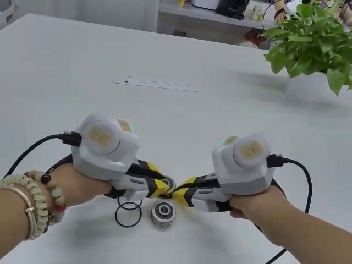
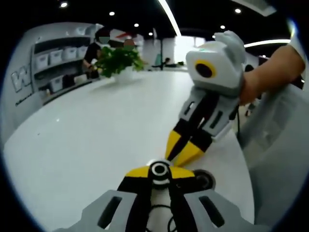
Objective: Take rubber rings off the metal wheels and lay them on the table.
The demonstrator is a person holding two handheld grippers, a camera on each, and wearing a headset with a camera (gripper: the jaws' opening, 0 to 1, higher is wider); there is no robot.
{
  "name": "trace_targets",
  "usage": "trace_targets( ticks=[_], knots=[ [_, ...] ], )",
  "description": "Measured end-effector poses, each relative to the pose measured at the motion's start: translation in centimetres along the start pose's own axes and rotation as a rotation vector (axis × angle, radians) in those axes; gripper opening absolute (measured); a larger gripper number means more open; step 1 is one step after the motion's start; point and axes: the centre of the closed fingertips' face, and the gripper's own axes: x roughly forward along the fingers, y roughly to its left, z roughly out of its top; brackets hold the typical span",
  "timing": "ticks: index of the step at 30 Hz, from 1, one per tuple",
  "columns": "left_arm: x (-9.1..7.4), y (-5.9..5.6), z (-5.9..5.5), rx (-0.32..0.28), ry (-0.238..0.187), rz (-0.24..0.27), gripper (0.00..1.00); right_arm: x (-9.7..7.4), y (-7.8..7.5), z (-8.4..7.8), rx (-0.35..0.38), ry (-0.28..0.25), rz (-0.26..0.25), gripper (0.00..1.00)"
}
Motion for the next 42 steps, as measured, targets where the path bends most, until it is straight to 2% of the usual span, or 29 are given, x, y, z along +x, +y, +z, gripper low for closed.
trace_targets(
  ticks=[5, 7, 9, 14, 17, 24, 28, 29, 31, 42],
  knots=[
    [0.0, 0.1, 0.0, -0.002, 0.000, 0.001, 0.14, 0.1, 0.0, -0.1, 0.014, 0.007, -0.005, 0.02],
    [0.0, 0.1, 0.0, -0.002, 0.000, 0.002, 0.14, 0.1, -0.3, -0.1, 0.034, 0.009, -0.028, 0.00],
    [0.0, 0.2, -0.1, 0.002, 0.002, 0.002, 0.14, -0.1, -0.8, 0.1, 0.100, 0.007, -0.061, 0.00],
    [0.0, 0.2, -0.1, 0.007, 0.003, 0.006, 0.14, -0.2, -1.0, 0.1, 0.191, -0.007, -0.055, 0.00],
    [-0.1, 0.2, -0.2, 0.006, 0.005, 0.007, 0.14, -0.3, -1.0, 0.2, 0.362, -0.047, -0.037, 0.00],
    [-0.1, 0.3, -0.2, 0.009, 0.001, 0.008, 0.14, -0.8, -1.1, 1.1, 0.550, -0.131, 0.000, 0.00],
    [-0.1, 0.3, -0.3, 0.008, -0.006, 0.002, 0.14, -0.8, -0.9, 1.1, 0.547, -0.124, -0.004, 0.00],
    [-0.2, 0.3, -0.3, 0.010, -0.009, 0.003, 0.14, -0.8, -0.6, 1.6, 0.537, -0.144, 0.021, 0.00],
    [-0.2, 0.3, -0.3, 0.010, -0.014, 0.005, 0.13, -0.8, -0.6, 1.3, 0.516, -0.127, -0.001, 0.00],
    [-0.3, 0.4, -0.3, 0.006, -0.034, 0.005, 0.13, -0.7, -0.5, 1.7, 0.480, -0.124, 0.001, 0.00]
  ],
)
